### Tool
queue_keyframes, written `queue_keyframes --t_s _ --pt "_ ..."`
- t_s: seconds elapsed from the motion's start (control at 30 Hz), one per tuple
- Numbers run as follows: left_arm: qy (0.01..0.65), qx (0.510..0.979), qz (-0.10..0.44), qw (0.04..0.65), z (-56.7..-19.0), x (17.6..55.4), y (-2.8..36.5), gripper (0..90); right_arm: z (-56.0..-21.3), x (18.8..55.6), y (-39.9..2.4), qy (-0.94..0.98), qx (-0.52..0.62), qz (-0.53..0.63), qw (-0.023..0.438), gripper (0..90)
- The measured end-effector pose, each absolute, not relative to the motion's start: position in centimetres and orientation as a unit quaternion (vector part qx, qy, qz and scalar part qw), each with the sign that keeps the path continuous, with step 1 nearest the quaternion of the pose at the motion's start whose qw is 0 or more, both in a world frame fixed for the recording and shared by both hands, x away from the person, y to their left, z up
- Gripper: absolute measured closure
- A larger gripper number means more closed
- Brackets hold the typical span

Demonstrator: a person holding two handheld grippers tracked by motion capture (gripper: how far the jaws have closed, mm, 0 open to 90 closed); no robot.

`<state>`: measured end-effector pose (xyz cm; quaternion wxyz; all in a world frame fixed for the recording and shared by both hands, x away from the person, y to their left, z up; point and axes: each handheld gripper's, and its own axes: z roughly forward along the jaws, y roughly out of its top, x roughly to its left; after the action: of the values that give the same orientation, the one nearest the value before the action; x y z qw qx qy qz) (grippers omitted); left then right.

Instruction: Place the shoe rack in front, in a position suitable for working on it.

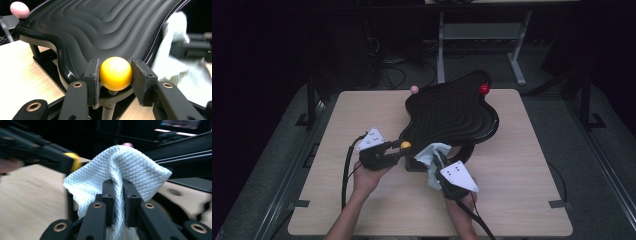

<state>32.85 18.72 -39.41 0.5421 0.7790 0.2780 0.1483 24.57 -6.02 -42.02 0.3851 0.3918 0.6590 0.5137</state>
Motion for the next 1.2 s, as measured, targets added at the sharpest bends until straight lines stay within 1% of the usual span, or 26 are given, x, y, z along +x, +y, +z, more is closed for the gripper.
queue_keyframes --t_s 0.13,0.27,0.37,0.47,0.57,0.77,0.83,0.97,1.0,1.1,1.2 --pt "0.278 0.779 0.148 0.543 -39.4 32.9 18.7 60.4 -40.5 24.1 -8.6 0.634 0.410 0.511 0.411 81.5" --pt "0.277 0.779 0.148 0.543 -39.4 32.9 18.6 60.4 -39.5 23.4 -10.3 0.614 0.421 0.514 0.427 81.5" --pt "0.276 0.779 0.149 0.543 -39.4 32.9 18.6 60.4 -39.7 23.4 -10.3 0.605 0.427 0.523 0.421 81.4" --pt "0.274 0.780 0.149 0.543 -39.4 32.9 18.7 60.4 -40.3 24.1 -9.0 0.621 0.423 0.527 0.398 81.4" --pt "0.276 0.779 0.148 0.543 -39.4 32.9 18.8 60.4 -40.9 24.6 -7.8 0.636 0.412 0.525 0.386 81.3" --pt "0.280 0.779 0.149 0.542 -39.4 32.9 18.7 60.2 -40.9 24.6 -7.7 0.637 0.415 0.529 0.378 81.4" --pt "0.282 0.779 0.151 0.540 -39.3 32.9 18.7 60.0 -41.2 24.8 -7.0 0.645 0.413 0.530 0.363 81.3" --pt "0.288 0.777 0.164 0.535 -39.3 32.8 18.6 57.6 -41.9 24.9 -5.7 0.665 0.400 0.521 0.356 81.3" --pt "0.288 0.777 0.165 0.535 -39.2 32.8 18.6 57.1 -41.9 24.9 -5.8 0.665 0.399 0.521 0.356 81.3" --pt "0.290 0.776 0.166 0.535 -39.3 32.7 18.6 59.1 -41.5 24.8 -7.1 0.653 0.409 0.520 0.368 81.2" --pt "0.293 0.775 0.167 0.535 -39.2 32.8 18.5 58.7 -41.1 24.8 -8.4 0.638 0.423 0.532 0.363 81.2"
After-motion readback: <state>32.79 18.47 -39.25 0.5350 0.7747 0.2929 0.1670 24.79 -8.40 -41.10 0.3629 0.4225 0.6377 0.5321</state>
